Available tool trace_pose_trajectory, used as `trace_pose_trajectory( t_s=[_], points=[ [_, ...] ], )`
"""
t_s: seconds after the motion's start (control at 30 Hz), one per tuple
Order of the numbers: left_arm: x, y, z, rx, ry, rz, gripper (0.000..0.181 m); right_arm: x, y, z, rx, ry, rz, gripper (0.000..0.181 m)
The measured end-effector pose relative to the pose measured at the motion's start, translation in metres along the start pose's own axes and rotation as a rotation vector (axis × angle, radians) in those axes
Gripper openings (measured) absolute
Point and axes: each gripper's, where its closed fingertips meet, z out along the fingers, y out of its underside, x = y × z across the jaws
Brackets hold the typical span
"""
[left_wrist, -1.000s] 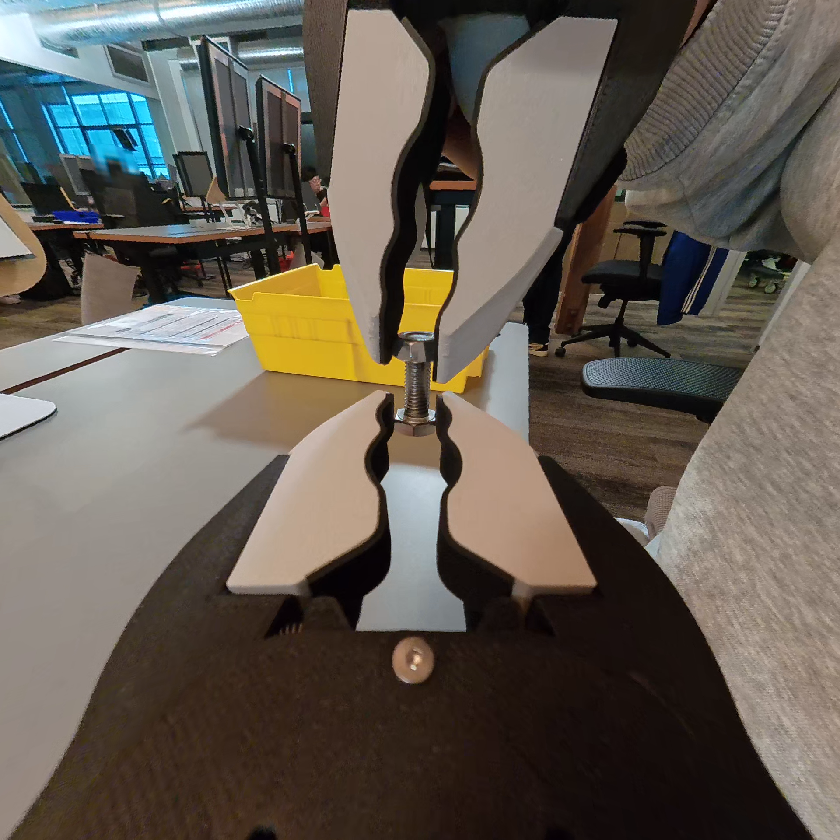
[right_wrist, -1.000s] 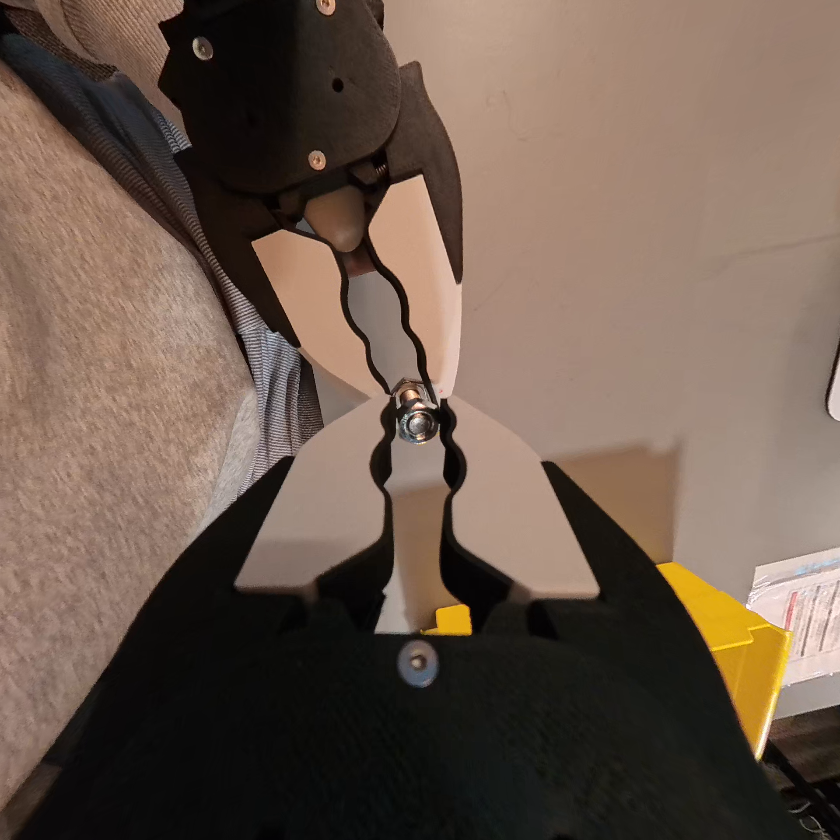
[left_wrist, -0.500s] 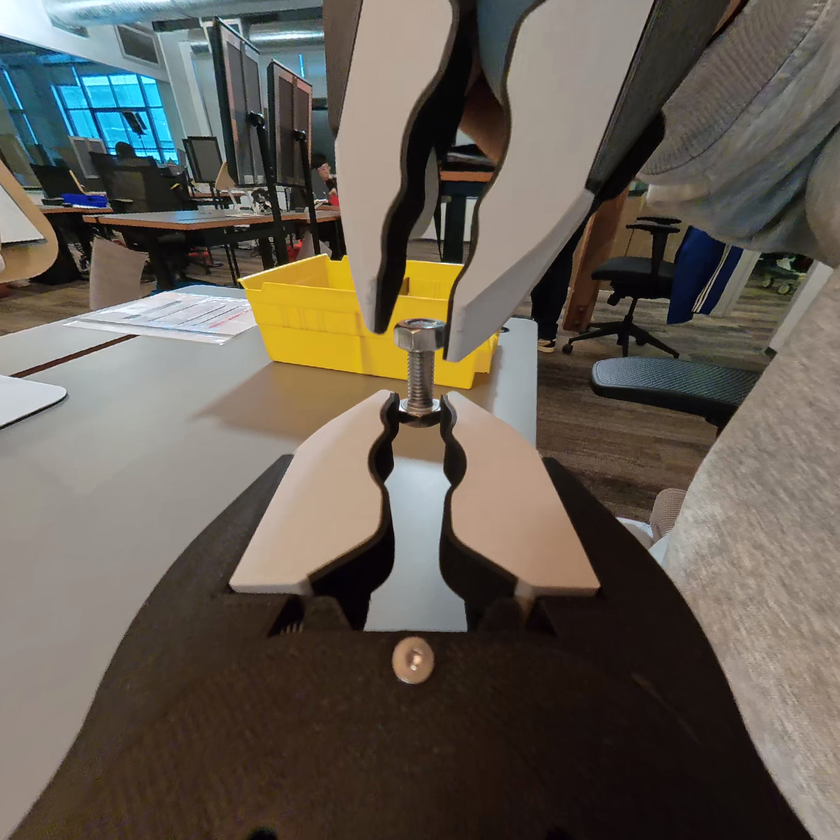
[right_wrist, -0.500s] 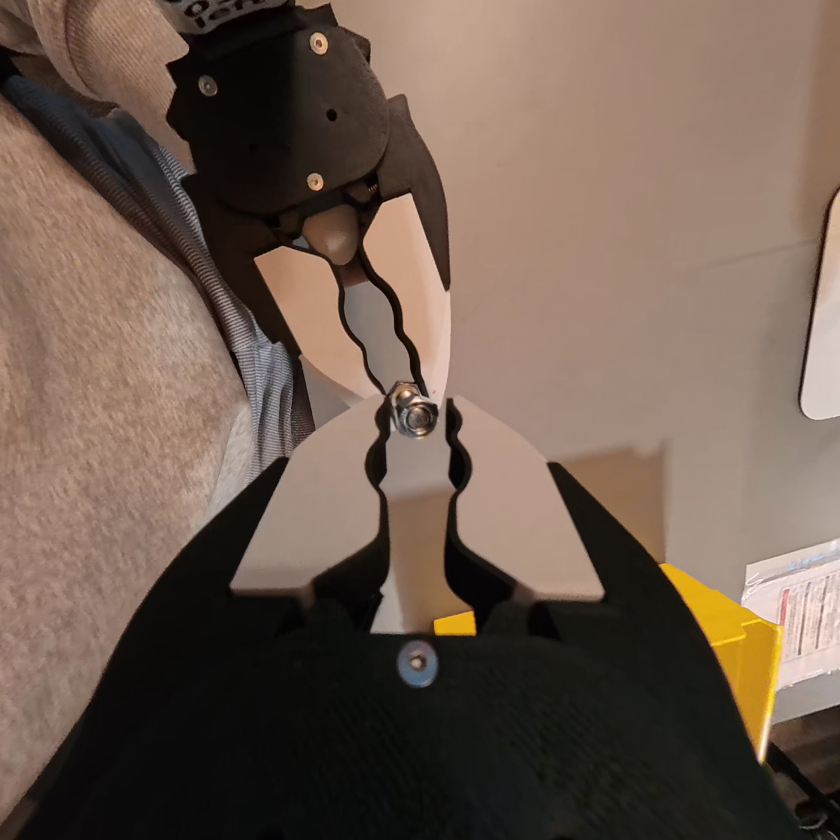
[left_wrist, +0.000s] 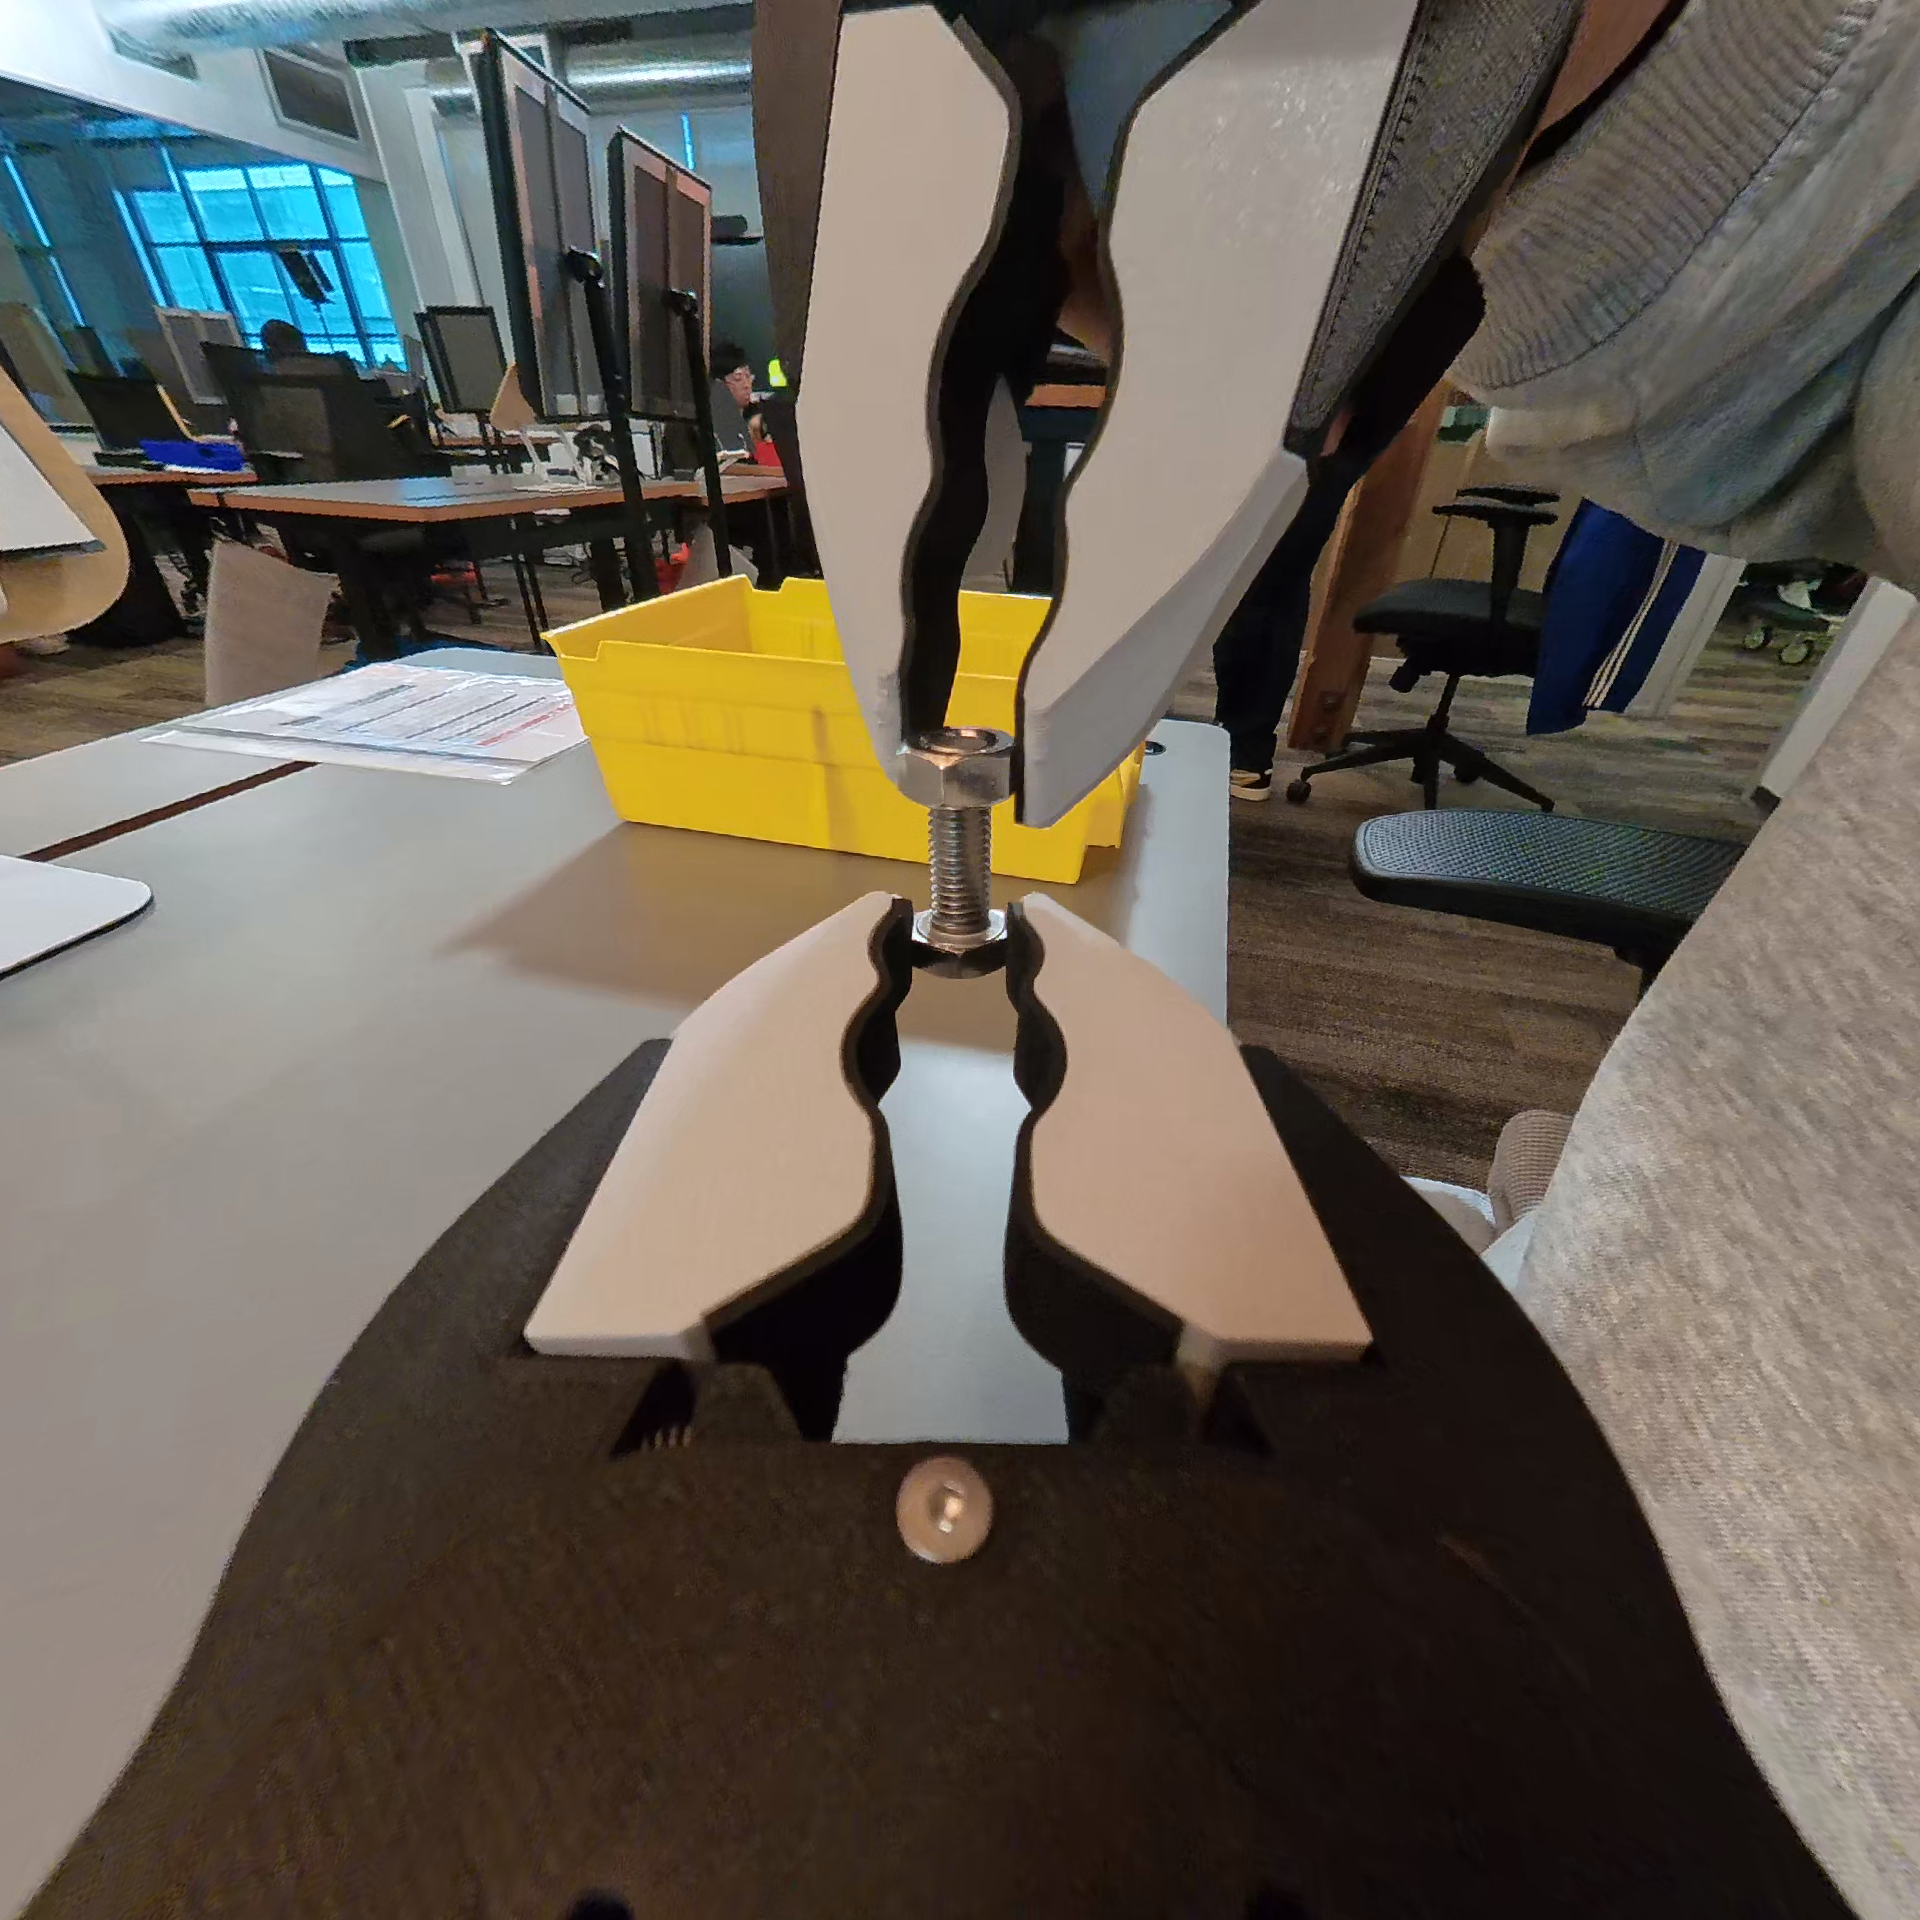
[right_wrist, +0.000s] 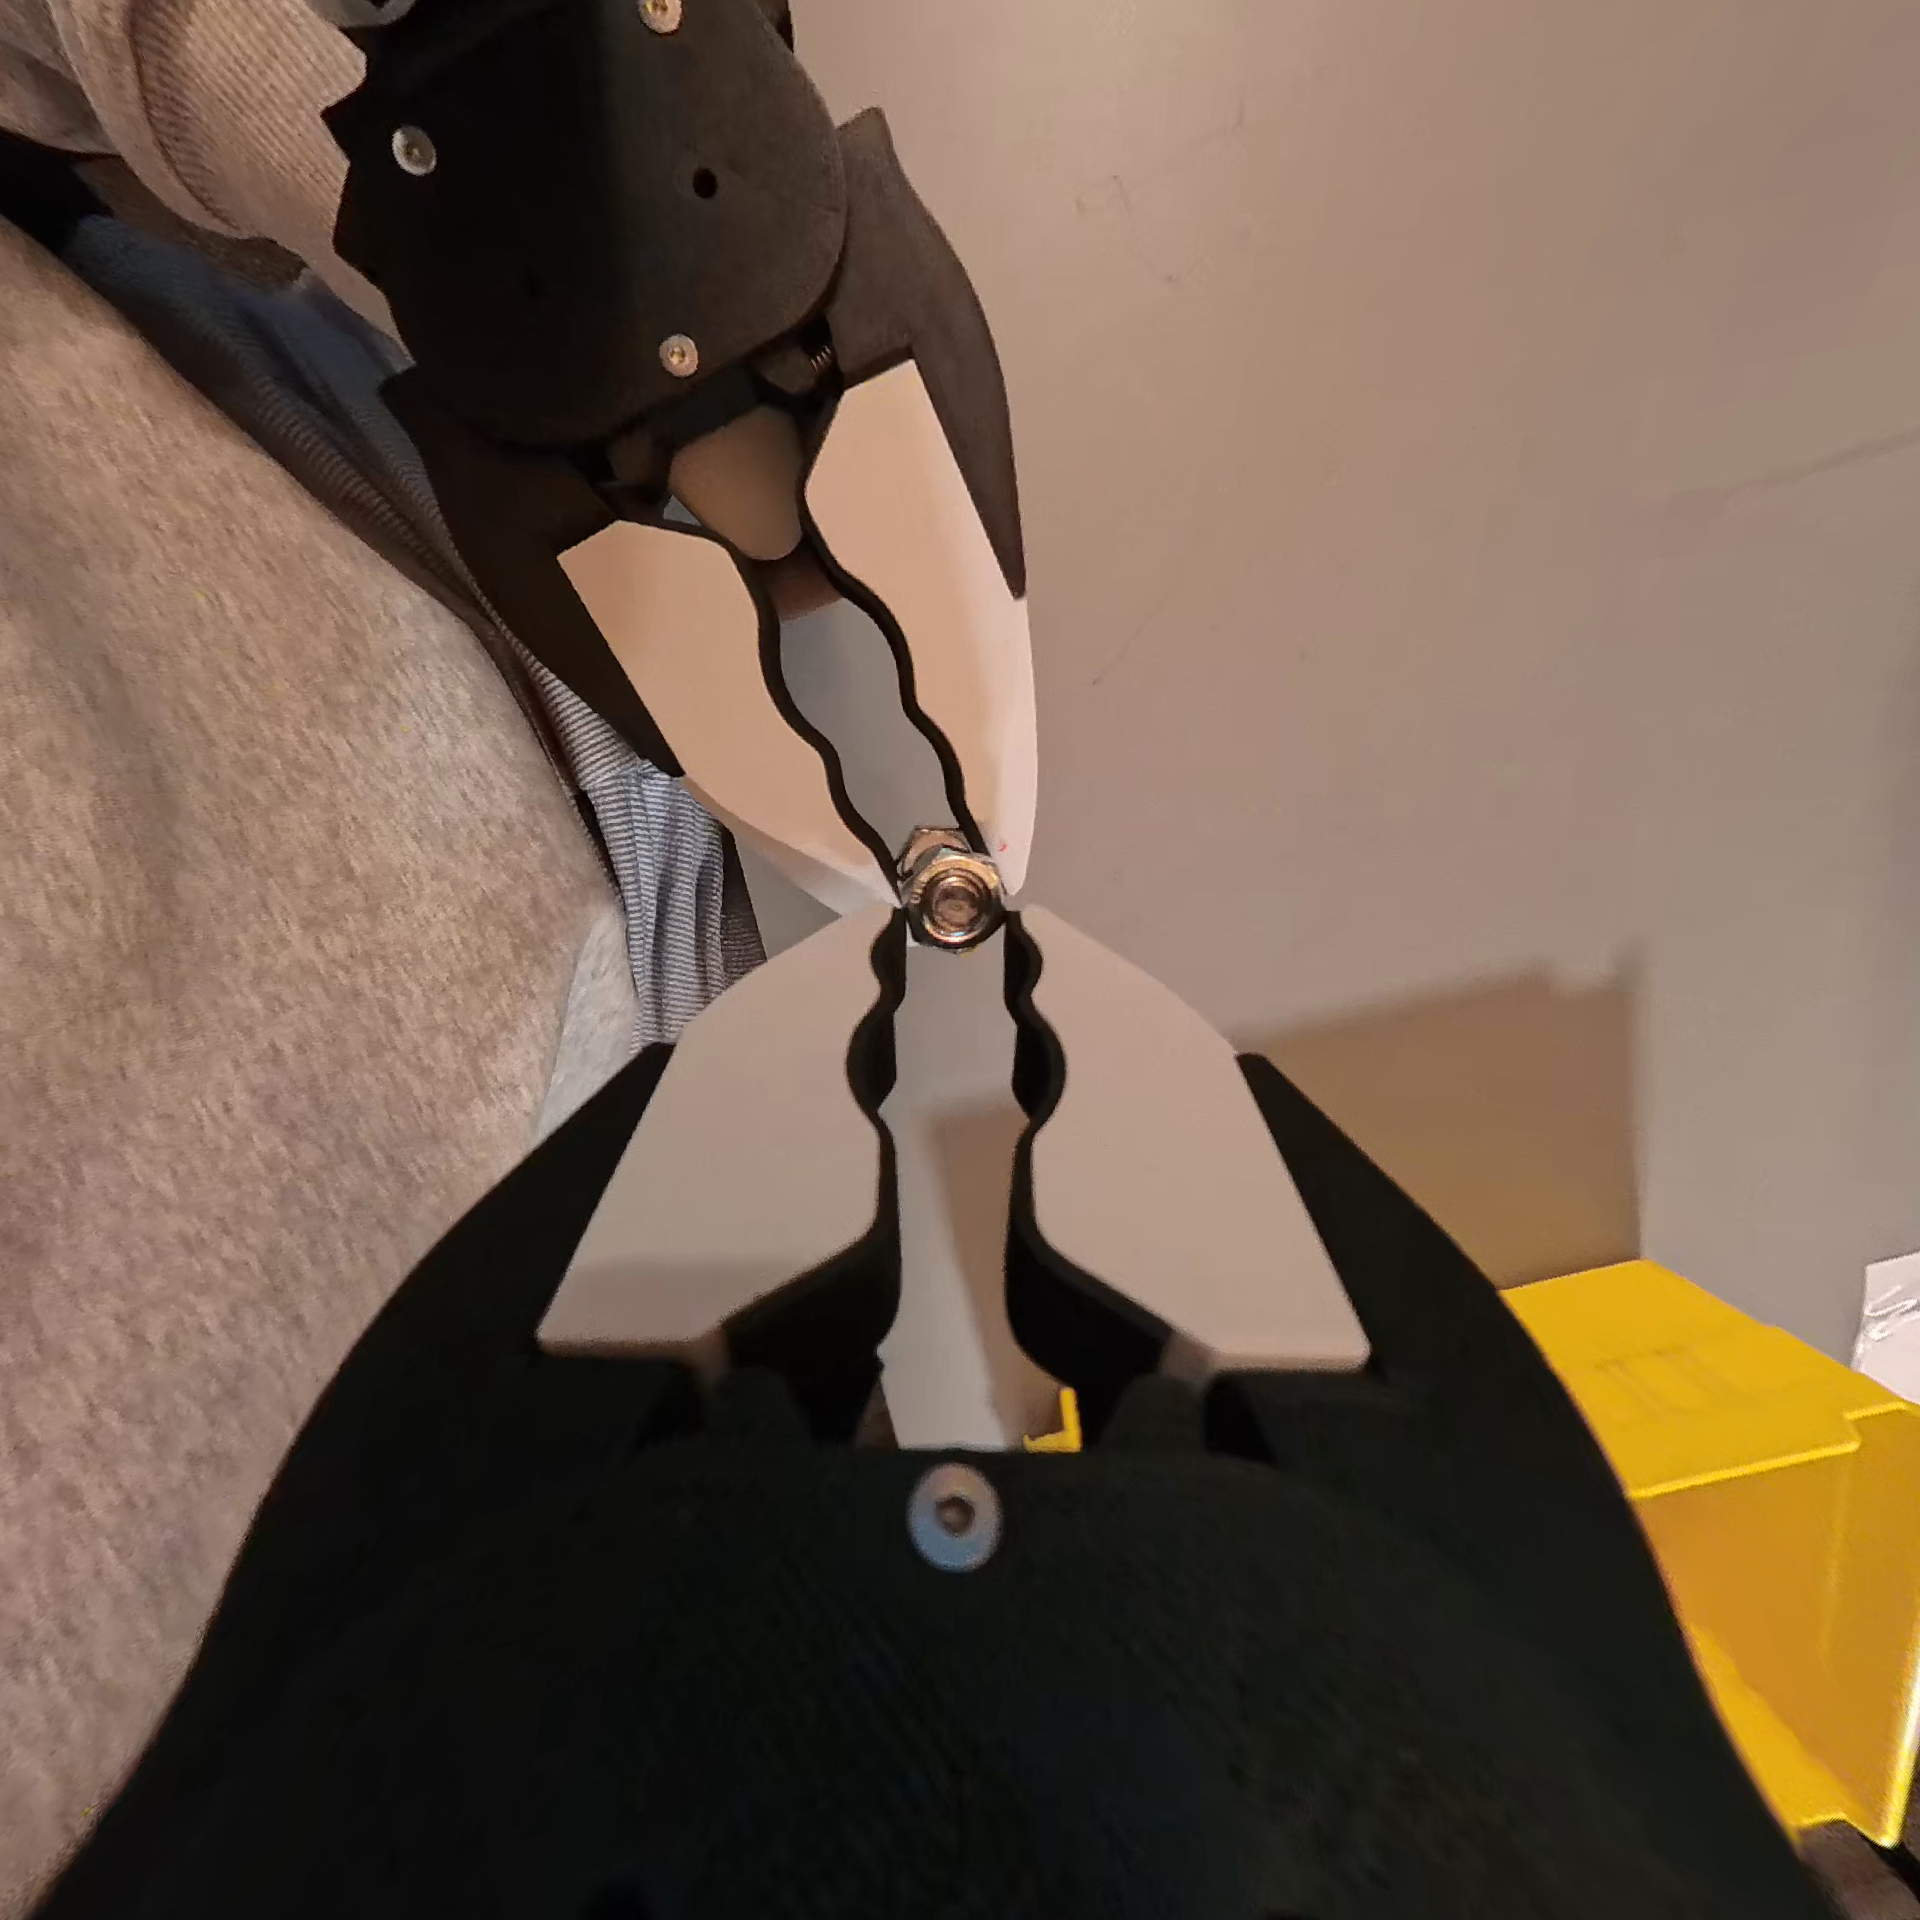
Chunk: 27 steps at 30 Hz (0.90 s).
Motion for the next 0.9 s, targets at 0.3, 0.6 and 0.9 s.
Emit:
trace_pose_trajectory(
  t_s=[0.3,0.6,0.9],
  points=[
    [0.006,0.002,0.001,-0.009,0.021,0.016,0.018,-0.005,-0.006,-0.001,0.035,-0.05,-0.024,0.021],
    [0.004,0.001,0.001,-0.004,0.017,-0.003,0.018,-0.013,-0.014,-0.001,0.061,-0.041,-0.089,0.023],
    [-0.006,-0.001,-0.002,0.017,-0.028,-0.022,0.018,-0.019,-0.006,-0.005,0.007,-0.057,-0.087,0.01]
  ],
)
